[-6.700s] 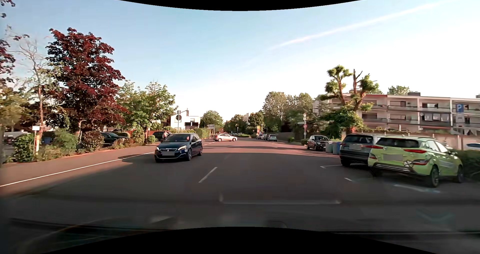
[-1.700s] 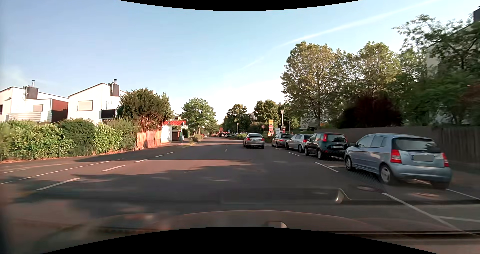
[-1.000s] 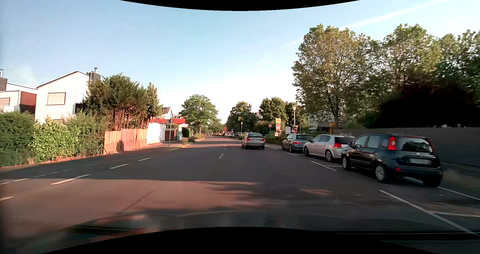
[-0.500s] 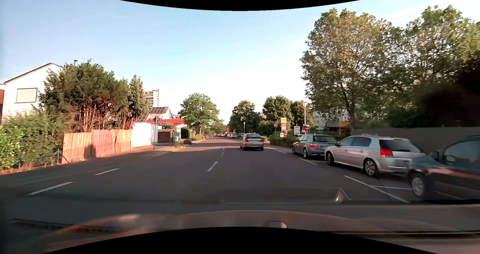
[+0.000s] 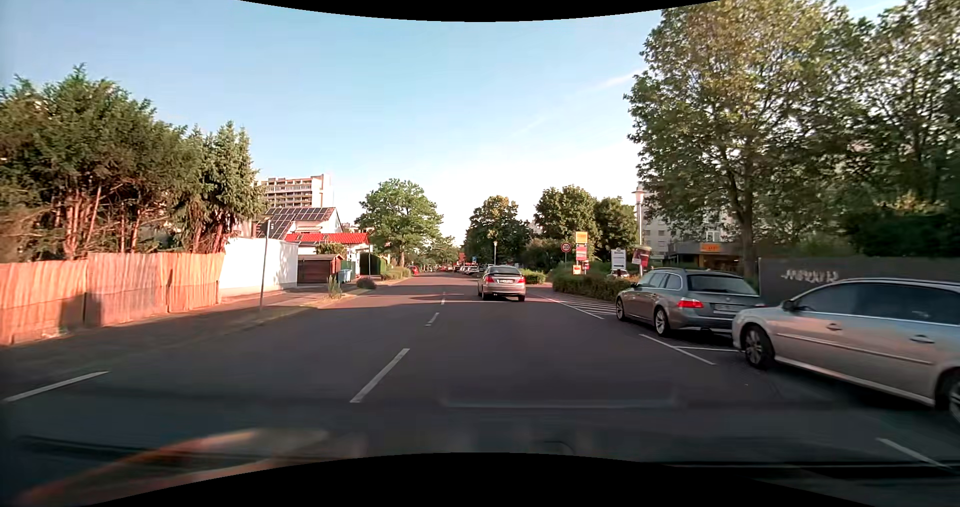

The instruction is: Follow the waypoints while adhering to traffic rules and regulations

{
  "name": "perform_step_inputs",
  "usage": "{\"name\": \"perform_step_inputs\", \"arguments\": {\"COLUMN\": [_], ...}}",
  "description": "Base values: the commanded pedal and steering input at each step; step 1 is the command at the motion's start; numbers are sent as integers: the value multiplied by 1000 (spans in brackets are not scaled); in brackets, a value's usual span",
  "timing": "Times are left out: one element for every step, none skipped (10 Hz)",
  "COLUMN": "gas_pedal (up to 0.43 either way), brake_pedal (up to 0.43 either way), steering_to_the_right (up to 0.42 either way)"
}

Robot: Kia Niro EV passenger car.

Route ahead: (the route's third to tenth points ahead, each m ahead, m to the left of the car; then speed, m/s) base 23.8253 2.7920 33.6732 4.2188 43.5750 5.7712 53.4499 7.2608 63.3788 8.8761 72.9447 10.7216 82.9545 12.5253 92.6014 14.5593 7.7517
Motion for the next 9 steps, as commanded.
{"name": "perform_step_inputs", "arguments": {"gas_pedal": [0, 0, 0, 0, 0, 0, 0, 0, 0], "brake_pedal": [0, 0, 0, 0, 0, 0, 0, 0, 0], "steering_to_the_right": [-23, -23, -23, -23, -22, -21, -21, -21, -20]}}
